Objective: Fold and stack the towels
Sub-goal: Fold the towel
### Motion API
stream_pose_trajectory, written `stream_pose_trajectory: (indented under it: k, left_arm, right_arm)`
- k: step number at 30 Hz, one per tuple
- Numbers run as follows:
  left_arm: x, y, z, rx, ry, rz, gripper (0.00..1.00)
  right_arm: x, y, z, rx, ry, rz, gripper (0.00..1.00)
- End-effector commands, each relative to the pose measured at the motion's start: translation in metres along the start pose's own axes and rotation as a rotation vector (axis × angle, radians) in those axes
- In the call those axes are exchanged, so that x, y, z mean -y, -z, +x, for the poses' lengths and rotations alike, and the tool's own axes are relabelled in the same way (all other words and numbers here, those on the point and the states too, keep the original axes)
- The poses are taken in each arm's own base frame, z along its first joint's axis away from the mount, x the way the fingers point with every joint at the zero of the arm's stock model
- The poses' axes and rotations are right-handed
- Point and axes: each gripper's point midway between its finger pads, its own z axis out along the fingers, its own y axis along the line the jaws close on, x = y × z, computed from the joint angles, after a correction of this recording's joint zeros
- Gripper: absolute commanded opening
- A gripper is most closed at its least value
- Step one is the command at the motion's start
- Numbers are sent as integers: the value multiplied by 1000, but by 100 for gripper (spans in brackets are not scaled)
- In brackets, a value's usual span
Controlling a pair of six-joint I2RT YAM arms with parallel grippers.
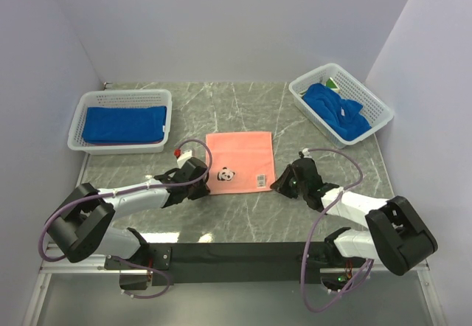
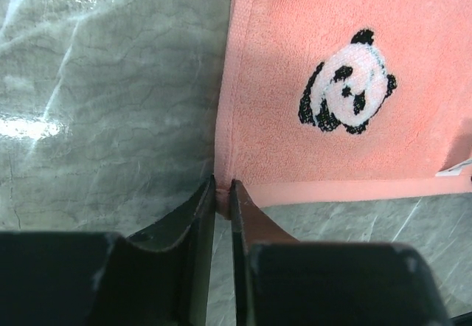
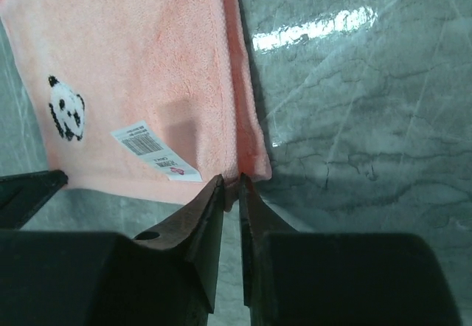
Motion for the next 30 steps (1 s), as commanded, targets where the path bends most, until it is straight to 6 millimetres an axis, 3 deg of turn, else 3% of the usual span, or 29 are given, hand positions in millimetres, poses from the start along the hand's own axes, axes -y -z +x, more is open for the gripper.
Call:
stream_pose_trajectory:
  k: [1,8,19,23,26,29,30]
  left_arm:
    - [7,7,-7,14,-9,3,16]
    - [12,11,-12,22,-15,9,11]
    - [24,23,-26,49,-21,23,12]
    - [26,24,-30,57,-36,14,3]
    - [34,27,-39,74,-47,16,1]
    - [46,30,-63,130,-67,2,1]
    - [58,33,-80,168,-83,4,1]
  right_arm:
    - [-6,3,-15,62,6,-9,16]
    - [-17,12,-23,74,35,-29,0]
    - [-29,17,-29,65,77,-54,0]
    - [-34,19,-37,83,105,-52,0]
    - [-44,23,-50,112,135,-51,0]
    - [-61,25,-73,163,172,-61,0]
    - [-68,25,-82,169,192,-56,0]
